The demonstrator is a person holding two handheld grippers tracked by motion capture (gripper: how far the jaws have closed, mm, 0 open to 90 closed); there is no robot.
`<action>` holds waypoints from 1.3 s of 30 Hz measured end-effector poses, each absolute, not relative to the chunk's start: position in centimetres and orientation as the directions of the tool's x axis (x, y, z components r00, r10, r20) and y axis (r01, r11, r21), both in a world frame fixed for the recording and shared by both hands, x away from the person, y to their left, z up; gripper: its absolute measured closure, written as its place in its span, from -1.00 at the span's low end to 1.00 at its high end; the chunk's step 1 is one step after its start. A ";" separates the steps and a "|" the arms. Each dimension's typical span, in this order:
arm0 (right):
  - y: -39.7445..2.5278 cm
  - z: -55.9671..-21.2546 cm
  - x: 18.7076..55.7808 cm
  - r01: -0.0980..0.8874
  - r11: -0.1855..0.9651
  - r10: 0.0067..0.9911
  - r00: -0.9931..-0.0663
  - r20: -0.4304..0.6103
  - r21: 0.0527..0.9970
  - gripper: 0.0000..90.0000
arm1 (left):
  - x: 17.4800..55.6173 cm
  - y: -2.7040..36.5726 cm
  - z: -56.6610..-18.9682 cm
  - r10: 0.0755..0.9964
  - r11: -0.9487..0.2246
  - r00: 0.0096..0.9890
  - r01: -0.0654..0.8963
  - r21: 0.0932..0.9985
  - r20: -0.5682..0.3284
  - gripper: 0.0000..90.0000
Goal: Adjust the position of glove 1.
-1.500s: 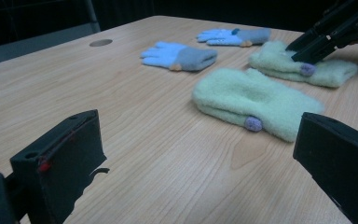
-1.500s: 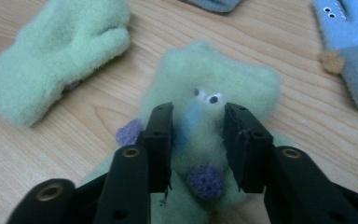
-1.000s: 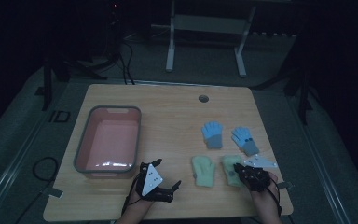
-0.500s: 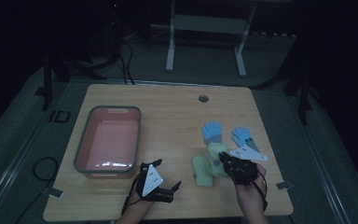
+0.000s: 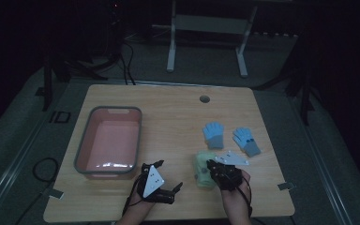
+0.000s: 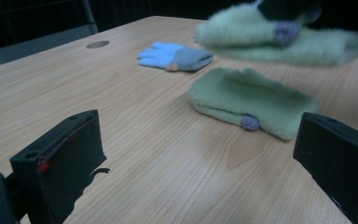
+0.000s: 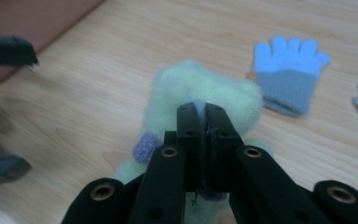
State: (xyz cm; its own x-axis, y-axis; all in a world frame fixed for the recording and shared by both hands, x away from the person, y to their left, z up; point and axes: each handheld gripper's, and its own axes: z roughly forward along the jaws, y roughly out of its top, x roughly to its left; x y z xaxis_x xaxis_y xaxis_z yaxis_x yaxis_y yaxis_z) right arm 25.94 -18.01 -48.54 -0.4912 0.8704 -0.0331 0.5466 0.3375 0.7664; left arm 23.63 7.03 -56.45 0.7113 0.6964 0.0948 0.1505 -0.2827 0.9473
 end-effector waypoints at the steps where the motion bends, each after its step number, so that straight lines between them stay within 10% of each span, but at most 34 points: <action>1: -18.0 -48.8 26.0 0.553 0.338 0.871 -0.491 -0.030 0.762 0.91 | 23.6 7.0 -56.5 0.696 -0.283 0.712 0.151 0.947 0.094 -0.96; 26: -17.7 -53.2 27.4 0.588 0.388 0.854 -0.519 -0.036 0.710 0.83 | 23.6 6.9 -56.5 0.690 -0.285 0.718 0.153 0.946 0.092 -0.96; 39: -19.7 -50.9 27.7 0.542 0.360 0.816 -0.577 0.025 0.759 0.06 | 23.7 6.1 -56.4 0.627 -0.371 0.768 0.150 0.916 0.129 -0.96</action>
State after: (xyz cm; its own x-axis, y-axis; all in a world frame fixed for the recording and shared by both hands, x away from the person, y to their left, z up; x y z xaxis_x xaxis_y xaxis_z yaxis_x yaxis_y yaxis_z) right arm 27.65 -19.75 -50.91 -0.5769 0.8164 0.0253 0.5423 0.3596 0.7594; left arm 23.73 6.13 -56.36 0.7679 0.6275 0.1285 0.1499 -0.3712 0.9164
